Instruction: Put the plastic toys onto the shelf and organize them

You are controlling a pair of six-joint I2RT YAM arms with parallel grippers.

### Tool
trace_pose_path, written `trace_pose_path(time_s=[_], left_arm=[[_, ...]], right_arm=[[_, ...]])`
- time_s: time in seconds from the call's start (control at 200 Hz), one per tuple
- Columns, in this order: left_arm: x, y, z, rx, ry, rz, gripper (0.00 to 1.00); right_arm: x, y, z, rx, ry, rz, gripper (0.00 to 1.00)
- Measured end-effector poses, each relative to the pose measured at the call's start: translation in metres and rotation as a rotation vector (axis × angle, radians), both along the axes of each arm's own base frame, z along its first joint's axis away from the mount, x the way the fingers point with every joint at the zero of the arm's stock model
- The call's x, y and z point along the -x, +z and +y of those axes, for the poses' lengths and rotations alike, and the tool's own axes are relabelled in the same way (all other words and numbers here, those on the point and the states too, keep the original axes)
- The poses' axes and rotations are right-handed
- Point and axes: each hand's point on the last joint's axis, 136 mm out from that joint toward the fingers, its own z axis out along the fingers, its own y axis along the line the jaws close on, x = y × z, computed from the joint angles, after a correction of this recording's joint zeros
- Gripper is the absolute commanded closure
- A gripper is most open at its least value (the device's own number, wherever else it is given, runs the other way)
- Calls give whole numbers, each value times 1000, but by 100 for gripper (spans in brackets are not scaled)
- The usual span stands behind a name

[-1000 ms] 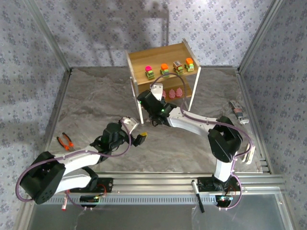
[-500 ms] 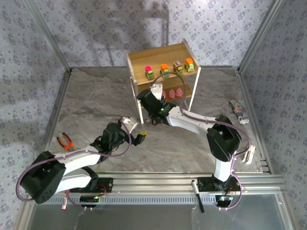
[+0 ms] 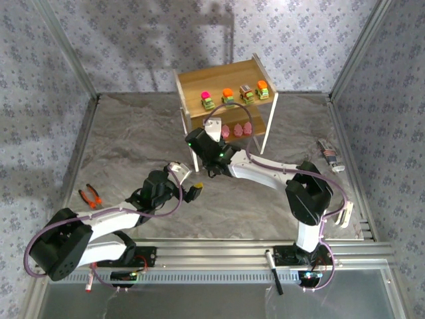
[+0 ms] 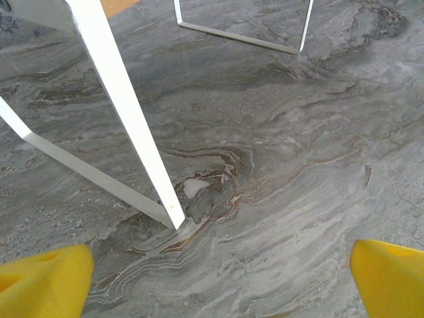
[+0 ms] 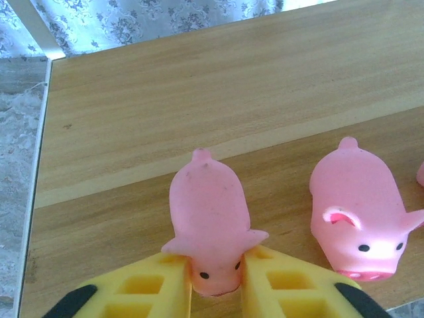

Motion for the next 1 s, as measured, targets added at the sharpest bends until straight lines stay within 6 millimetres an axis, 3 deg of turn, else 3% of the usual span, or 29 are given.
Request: trace_pose_path(time_s=[0.64,0.999], left_arm=[[0,-1,1,-3,3,2,0],[0,6,1,-7,0,-5,0]], right_arm=[[1,-2,-2,13,-1,9,55],[3,8,-5,3,-4,-5,53]])
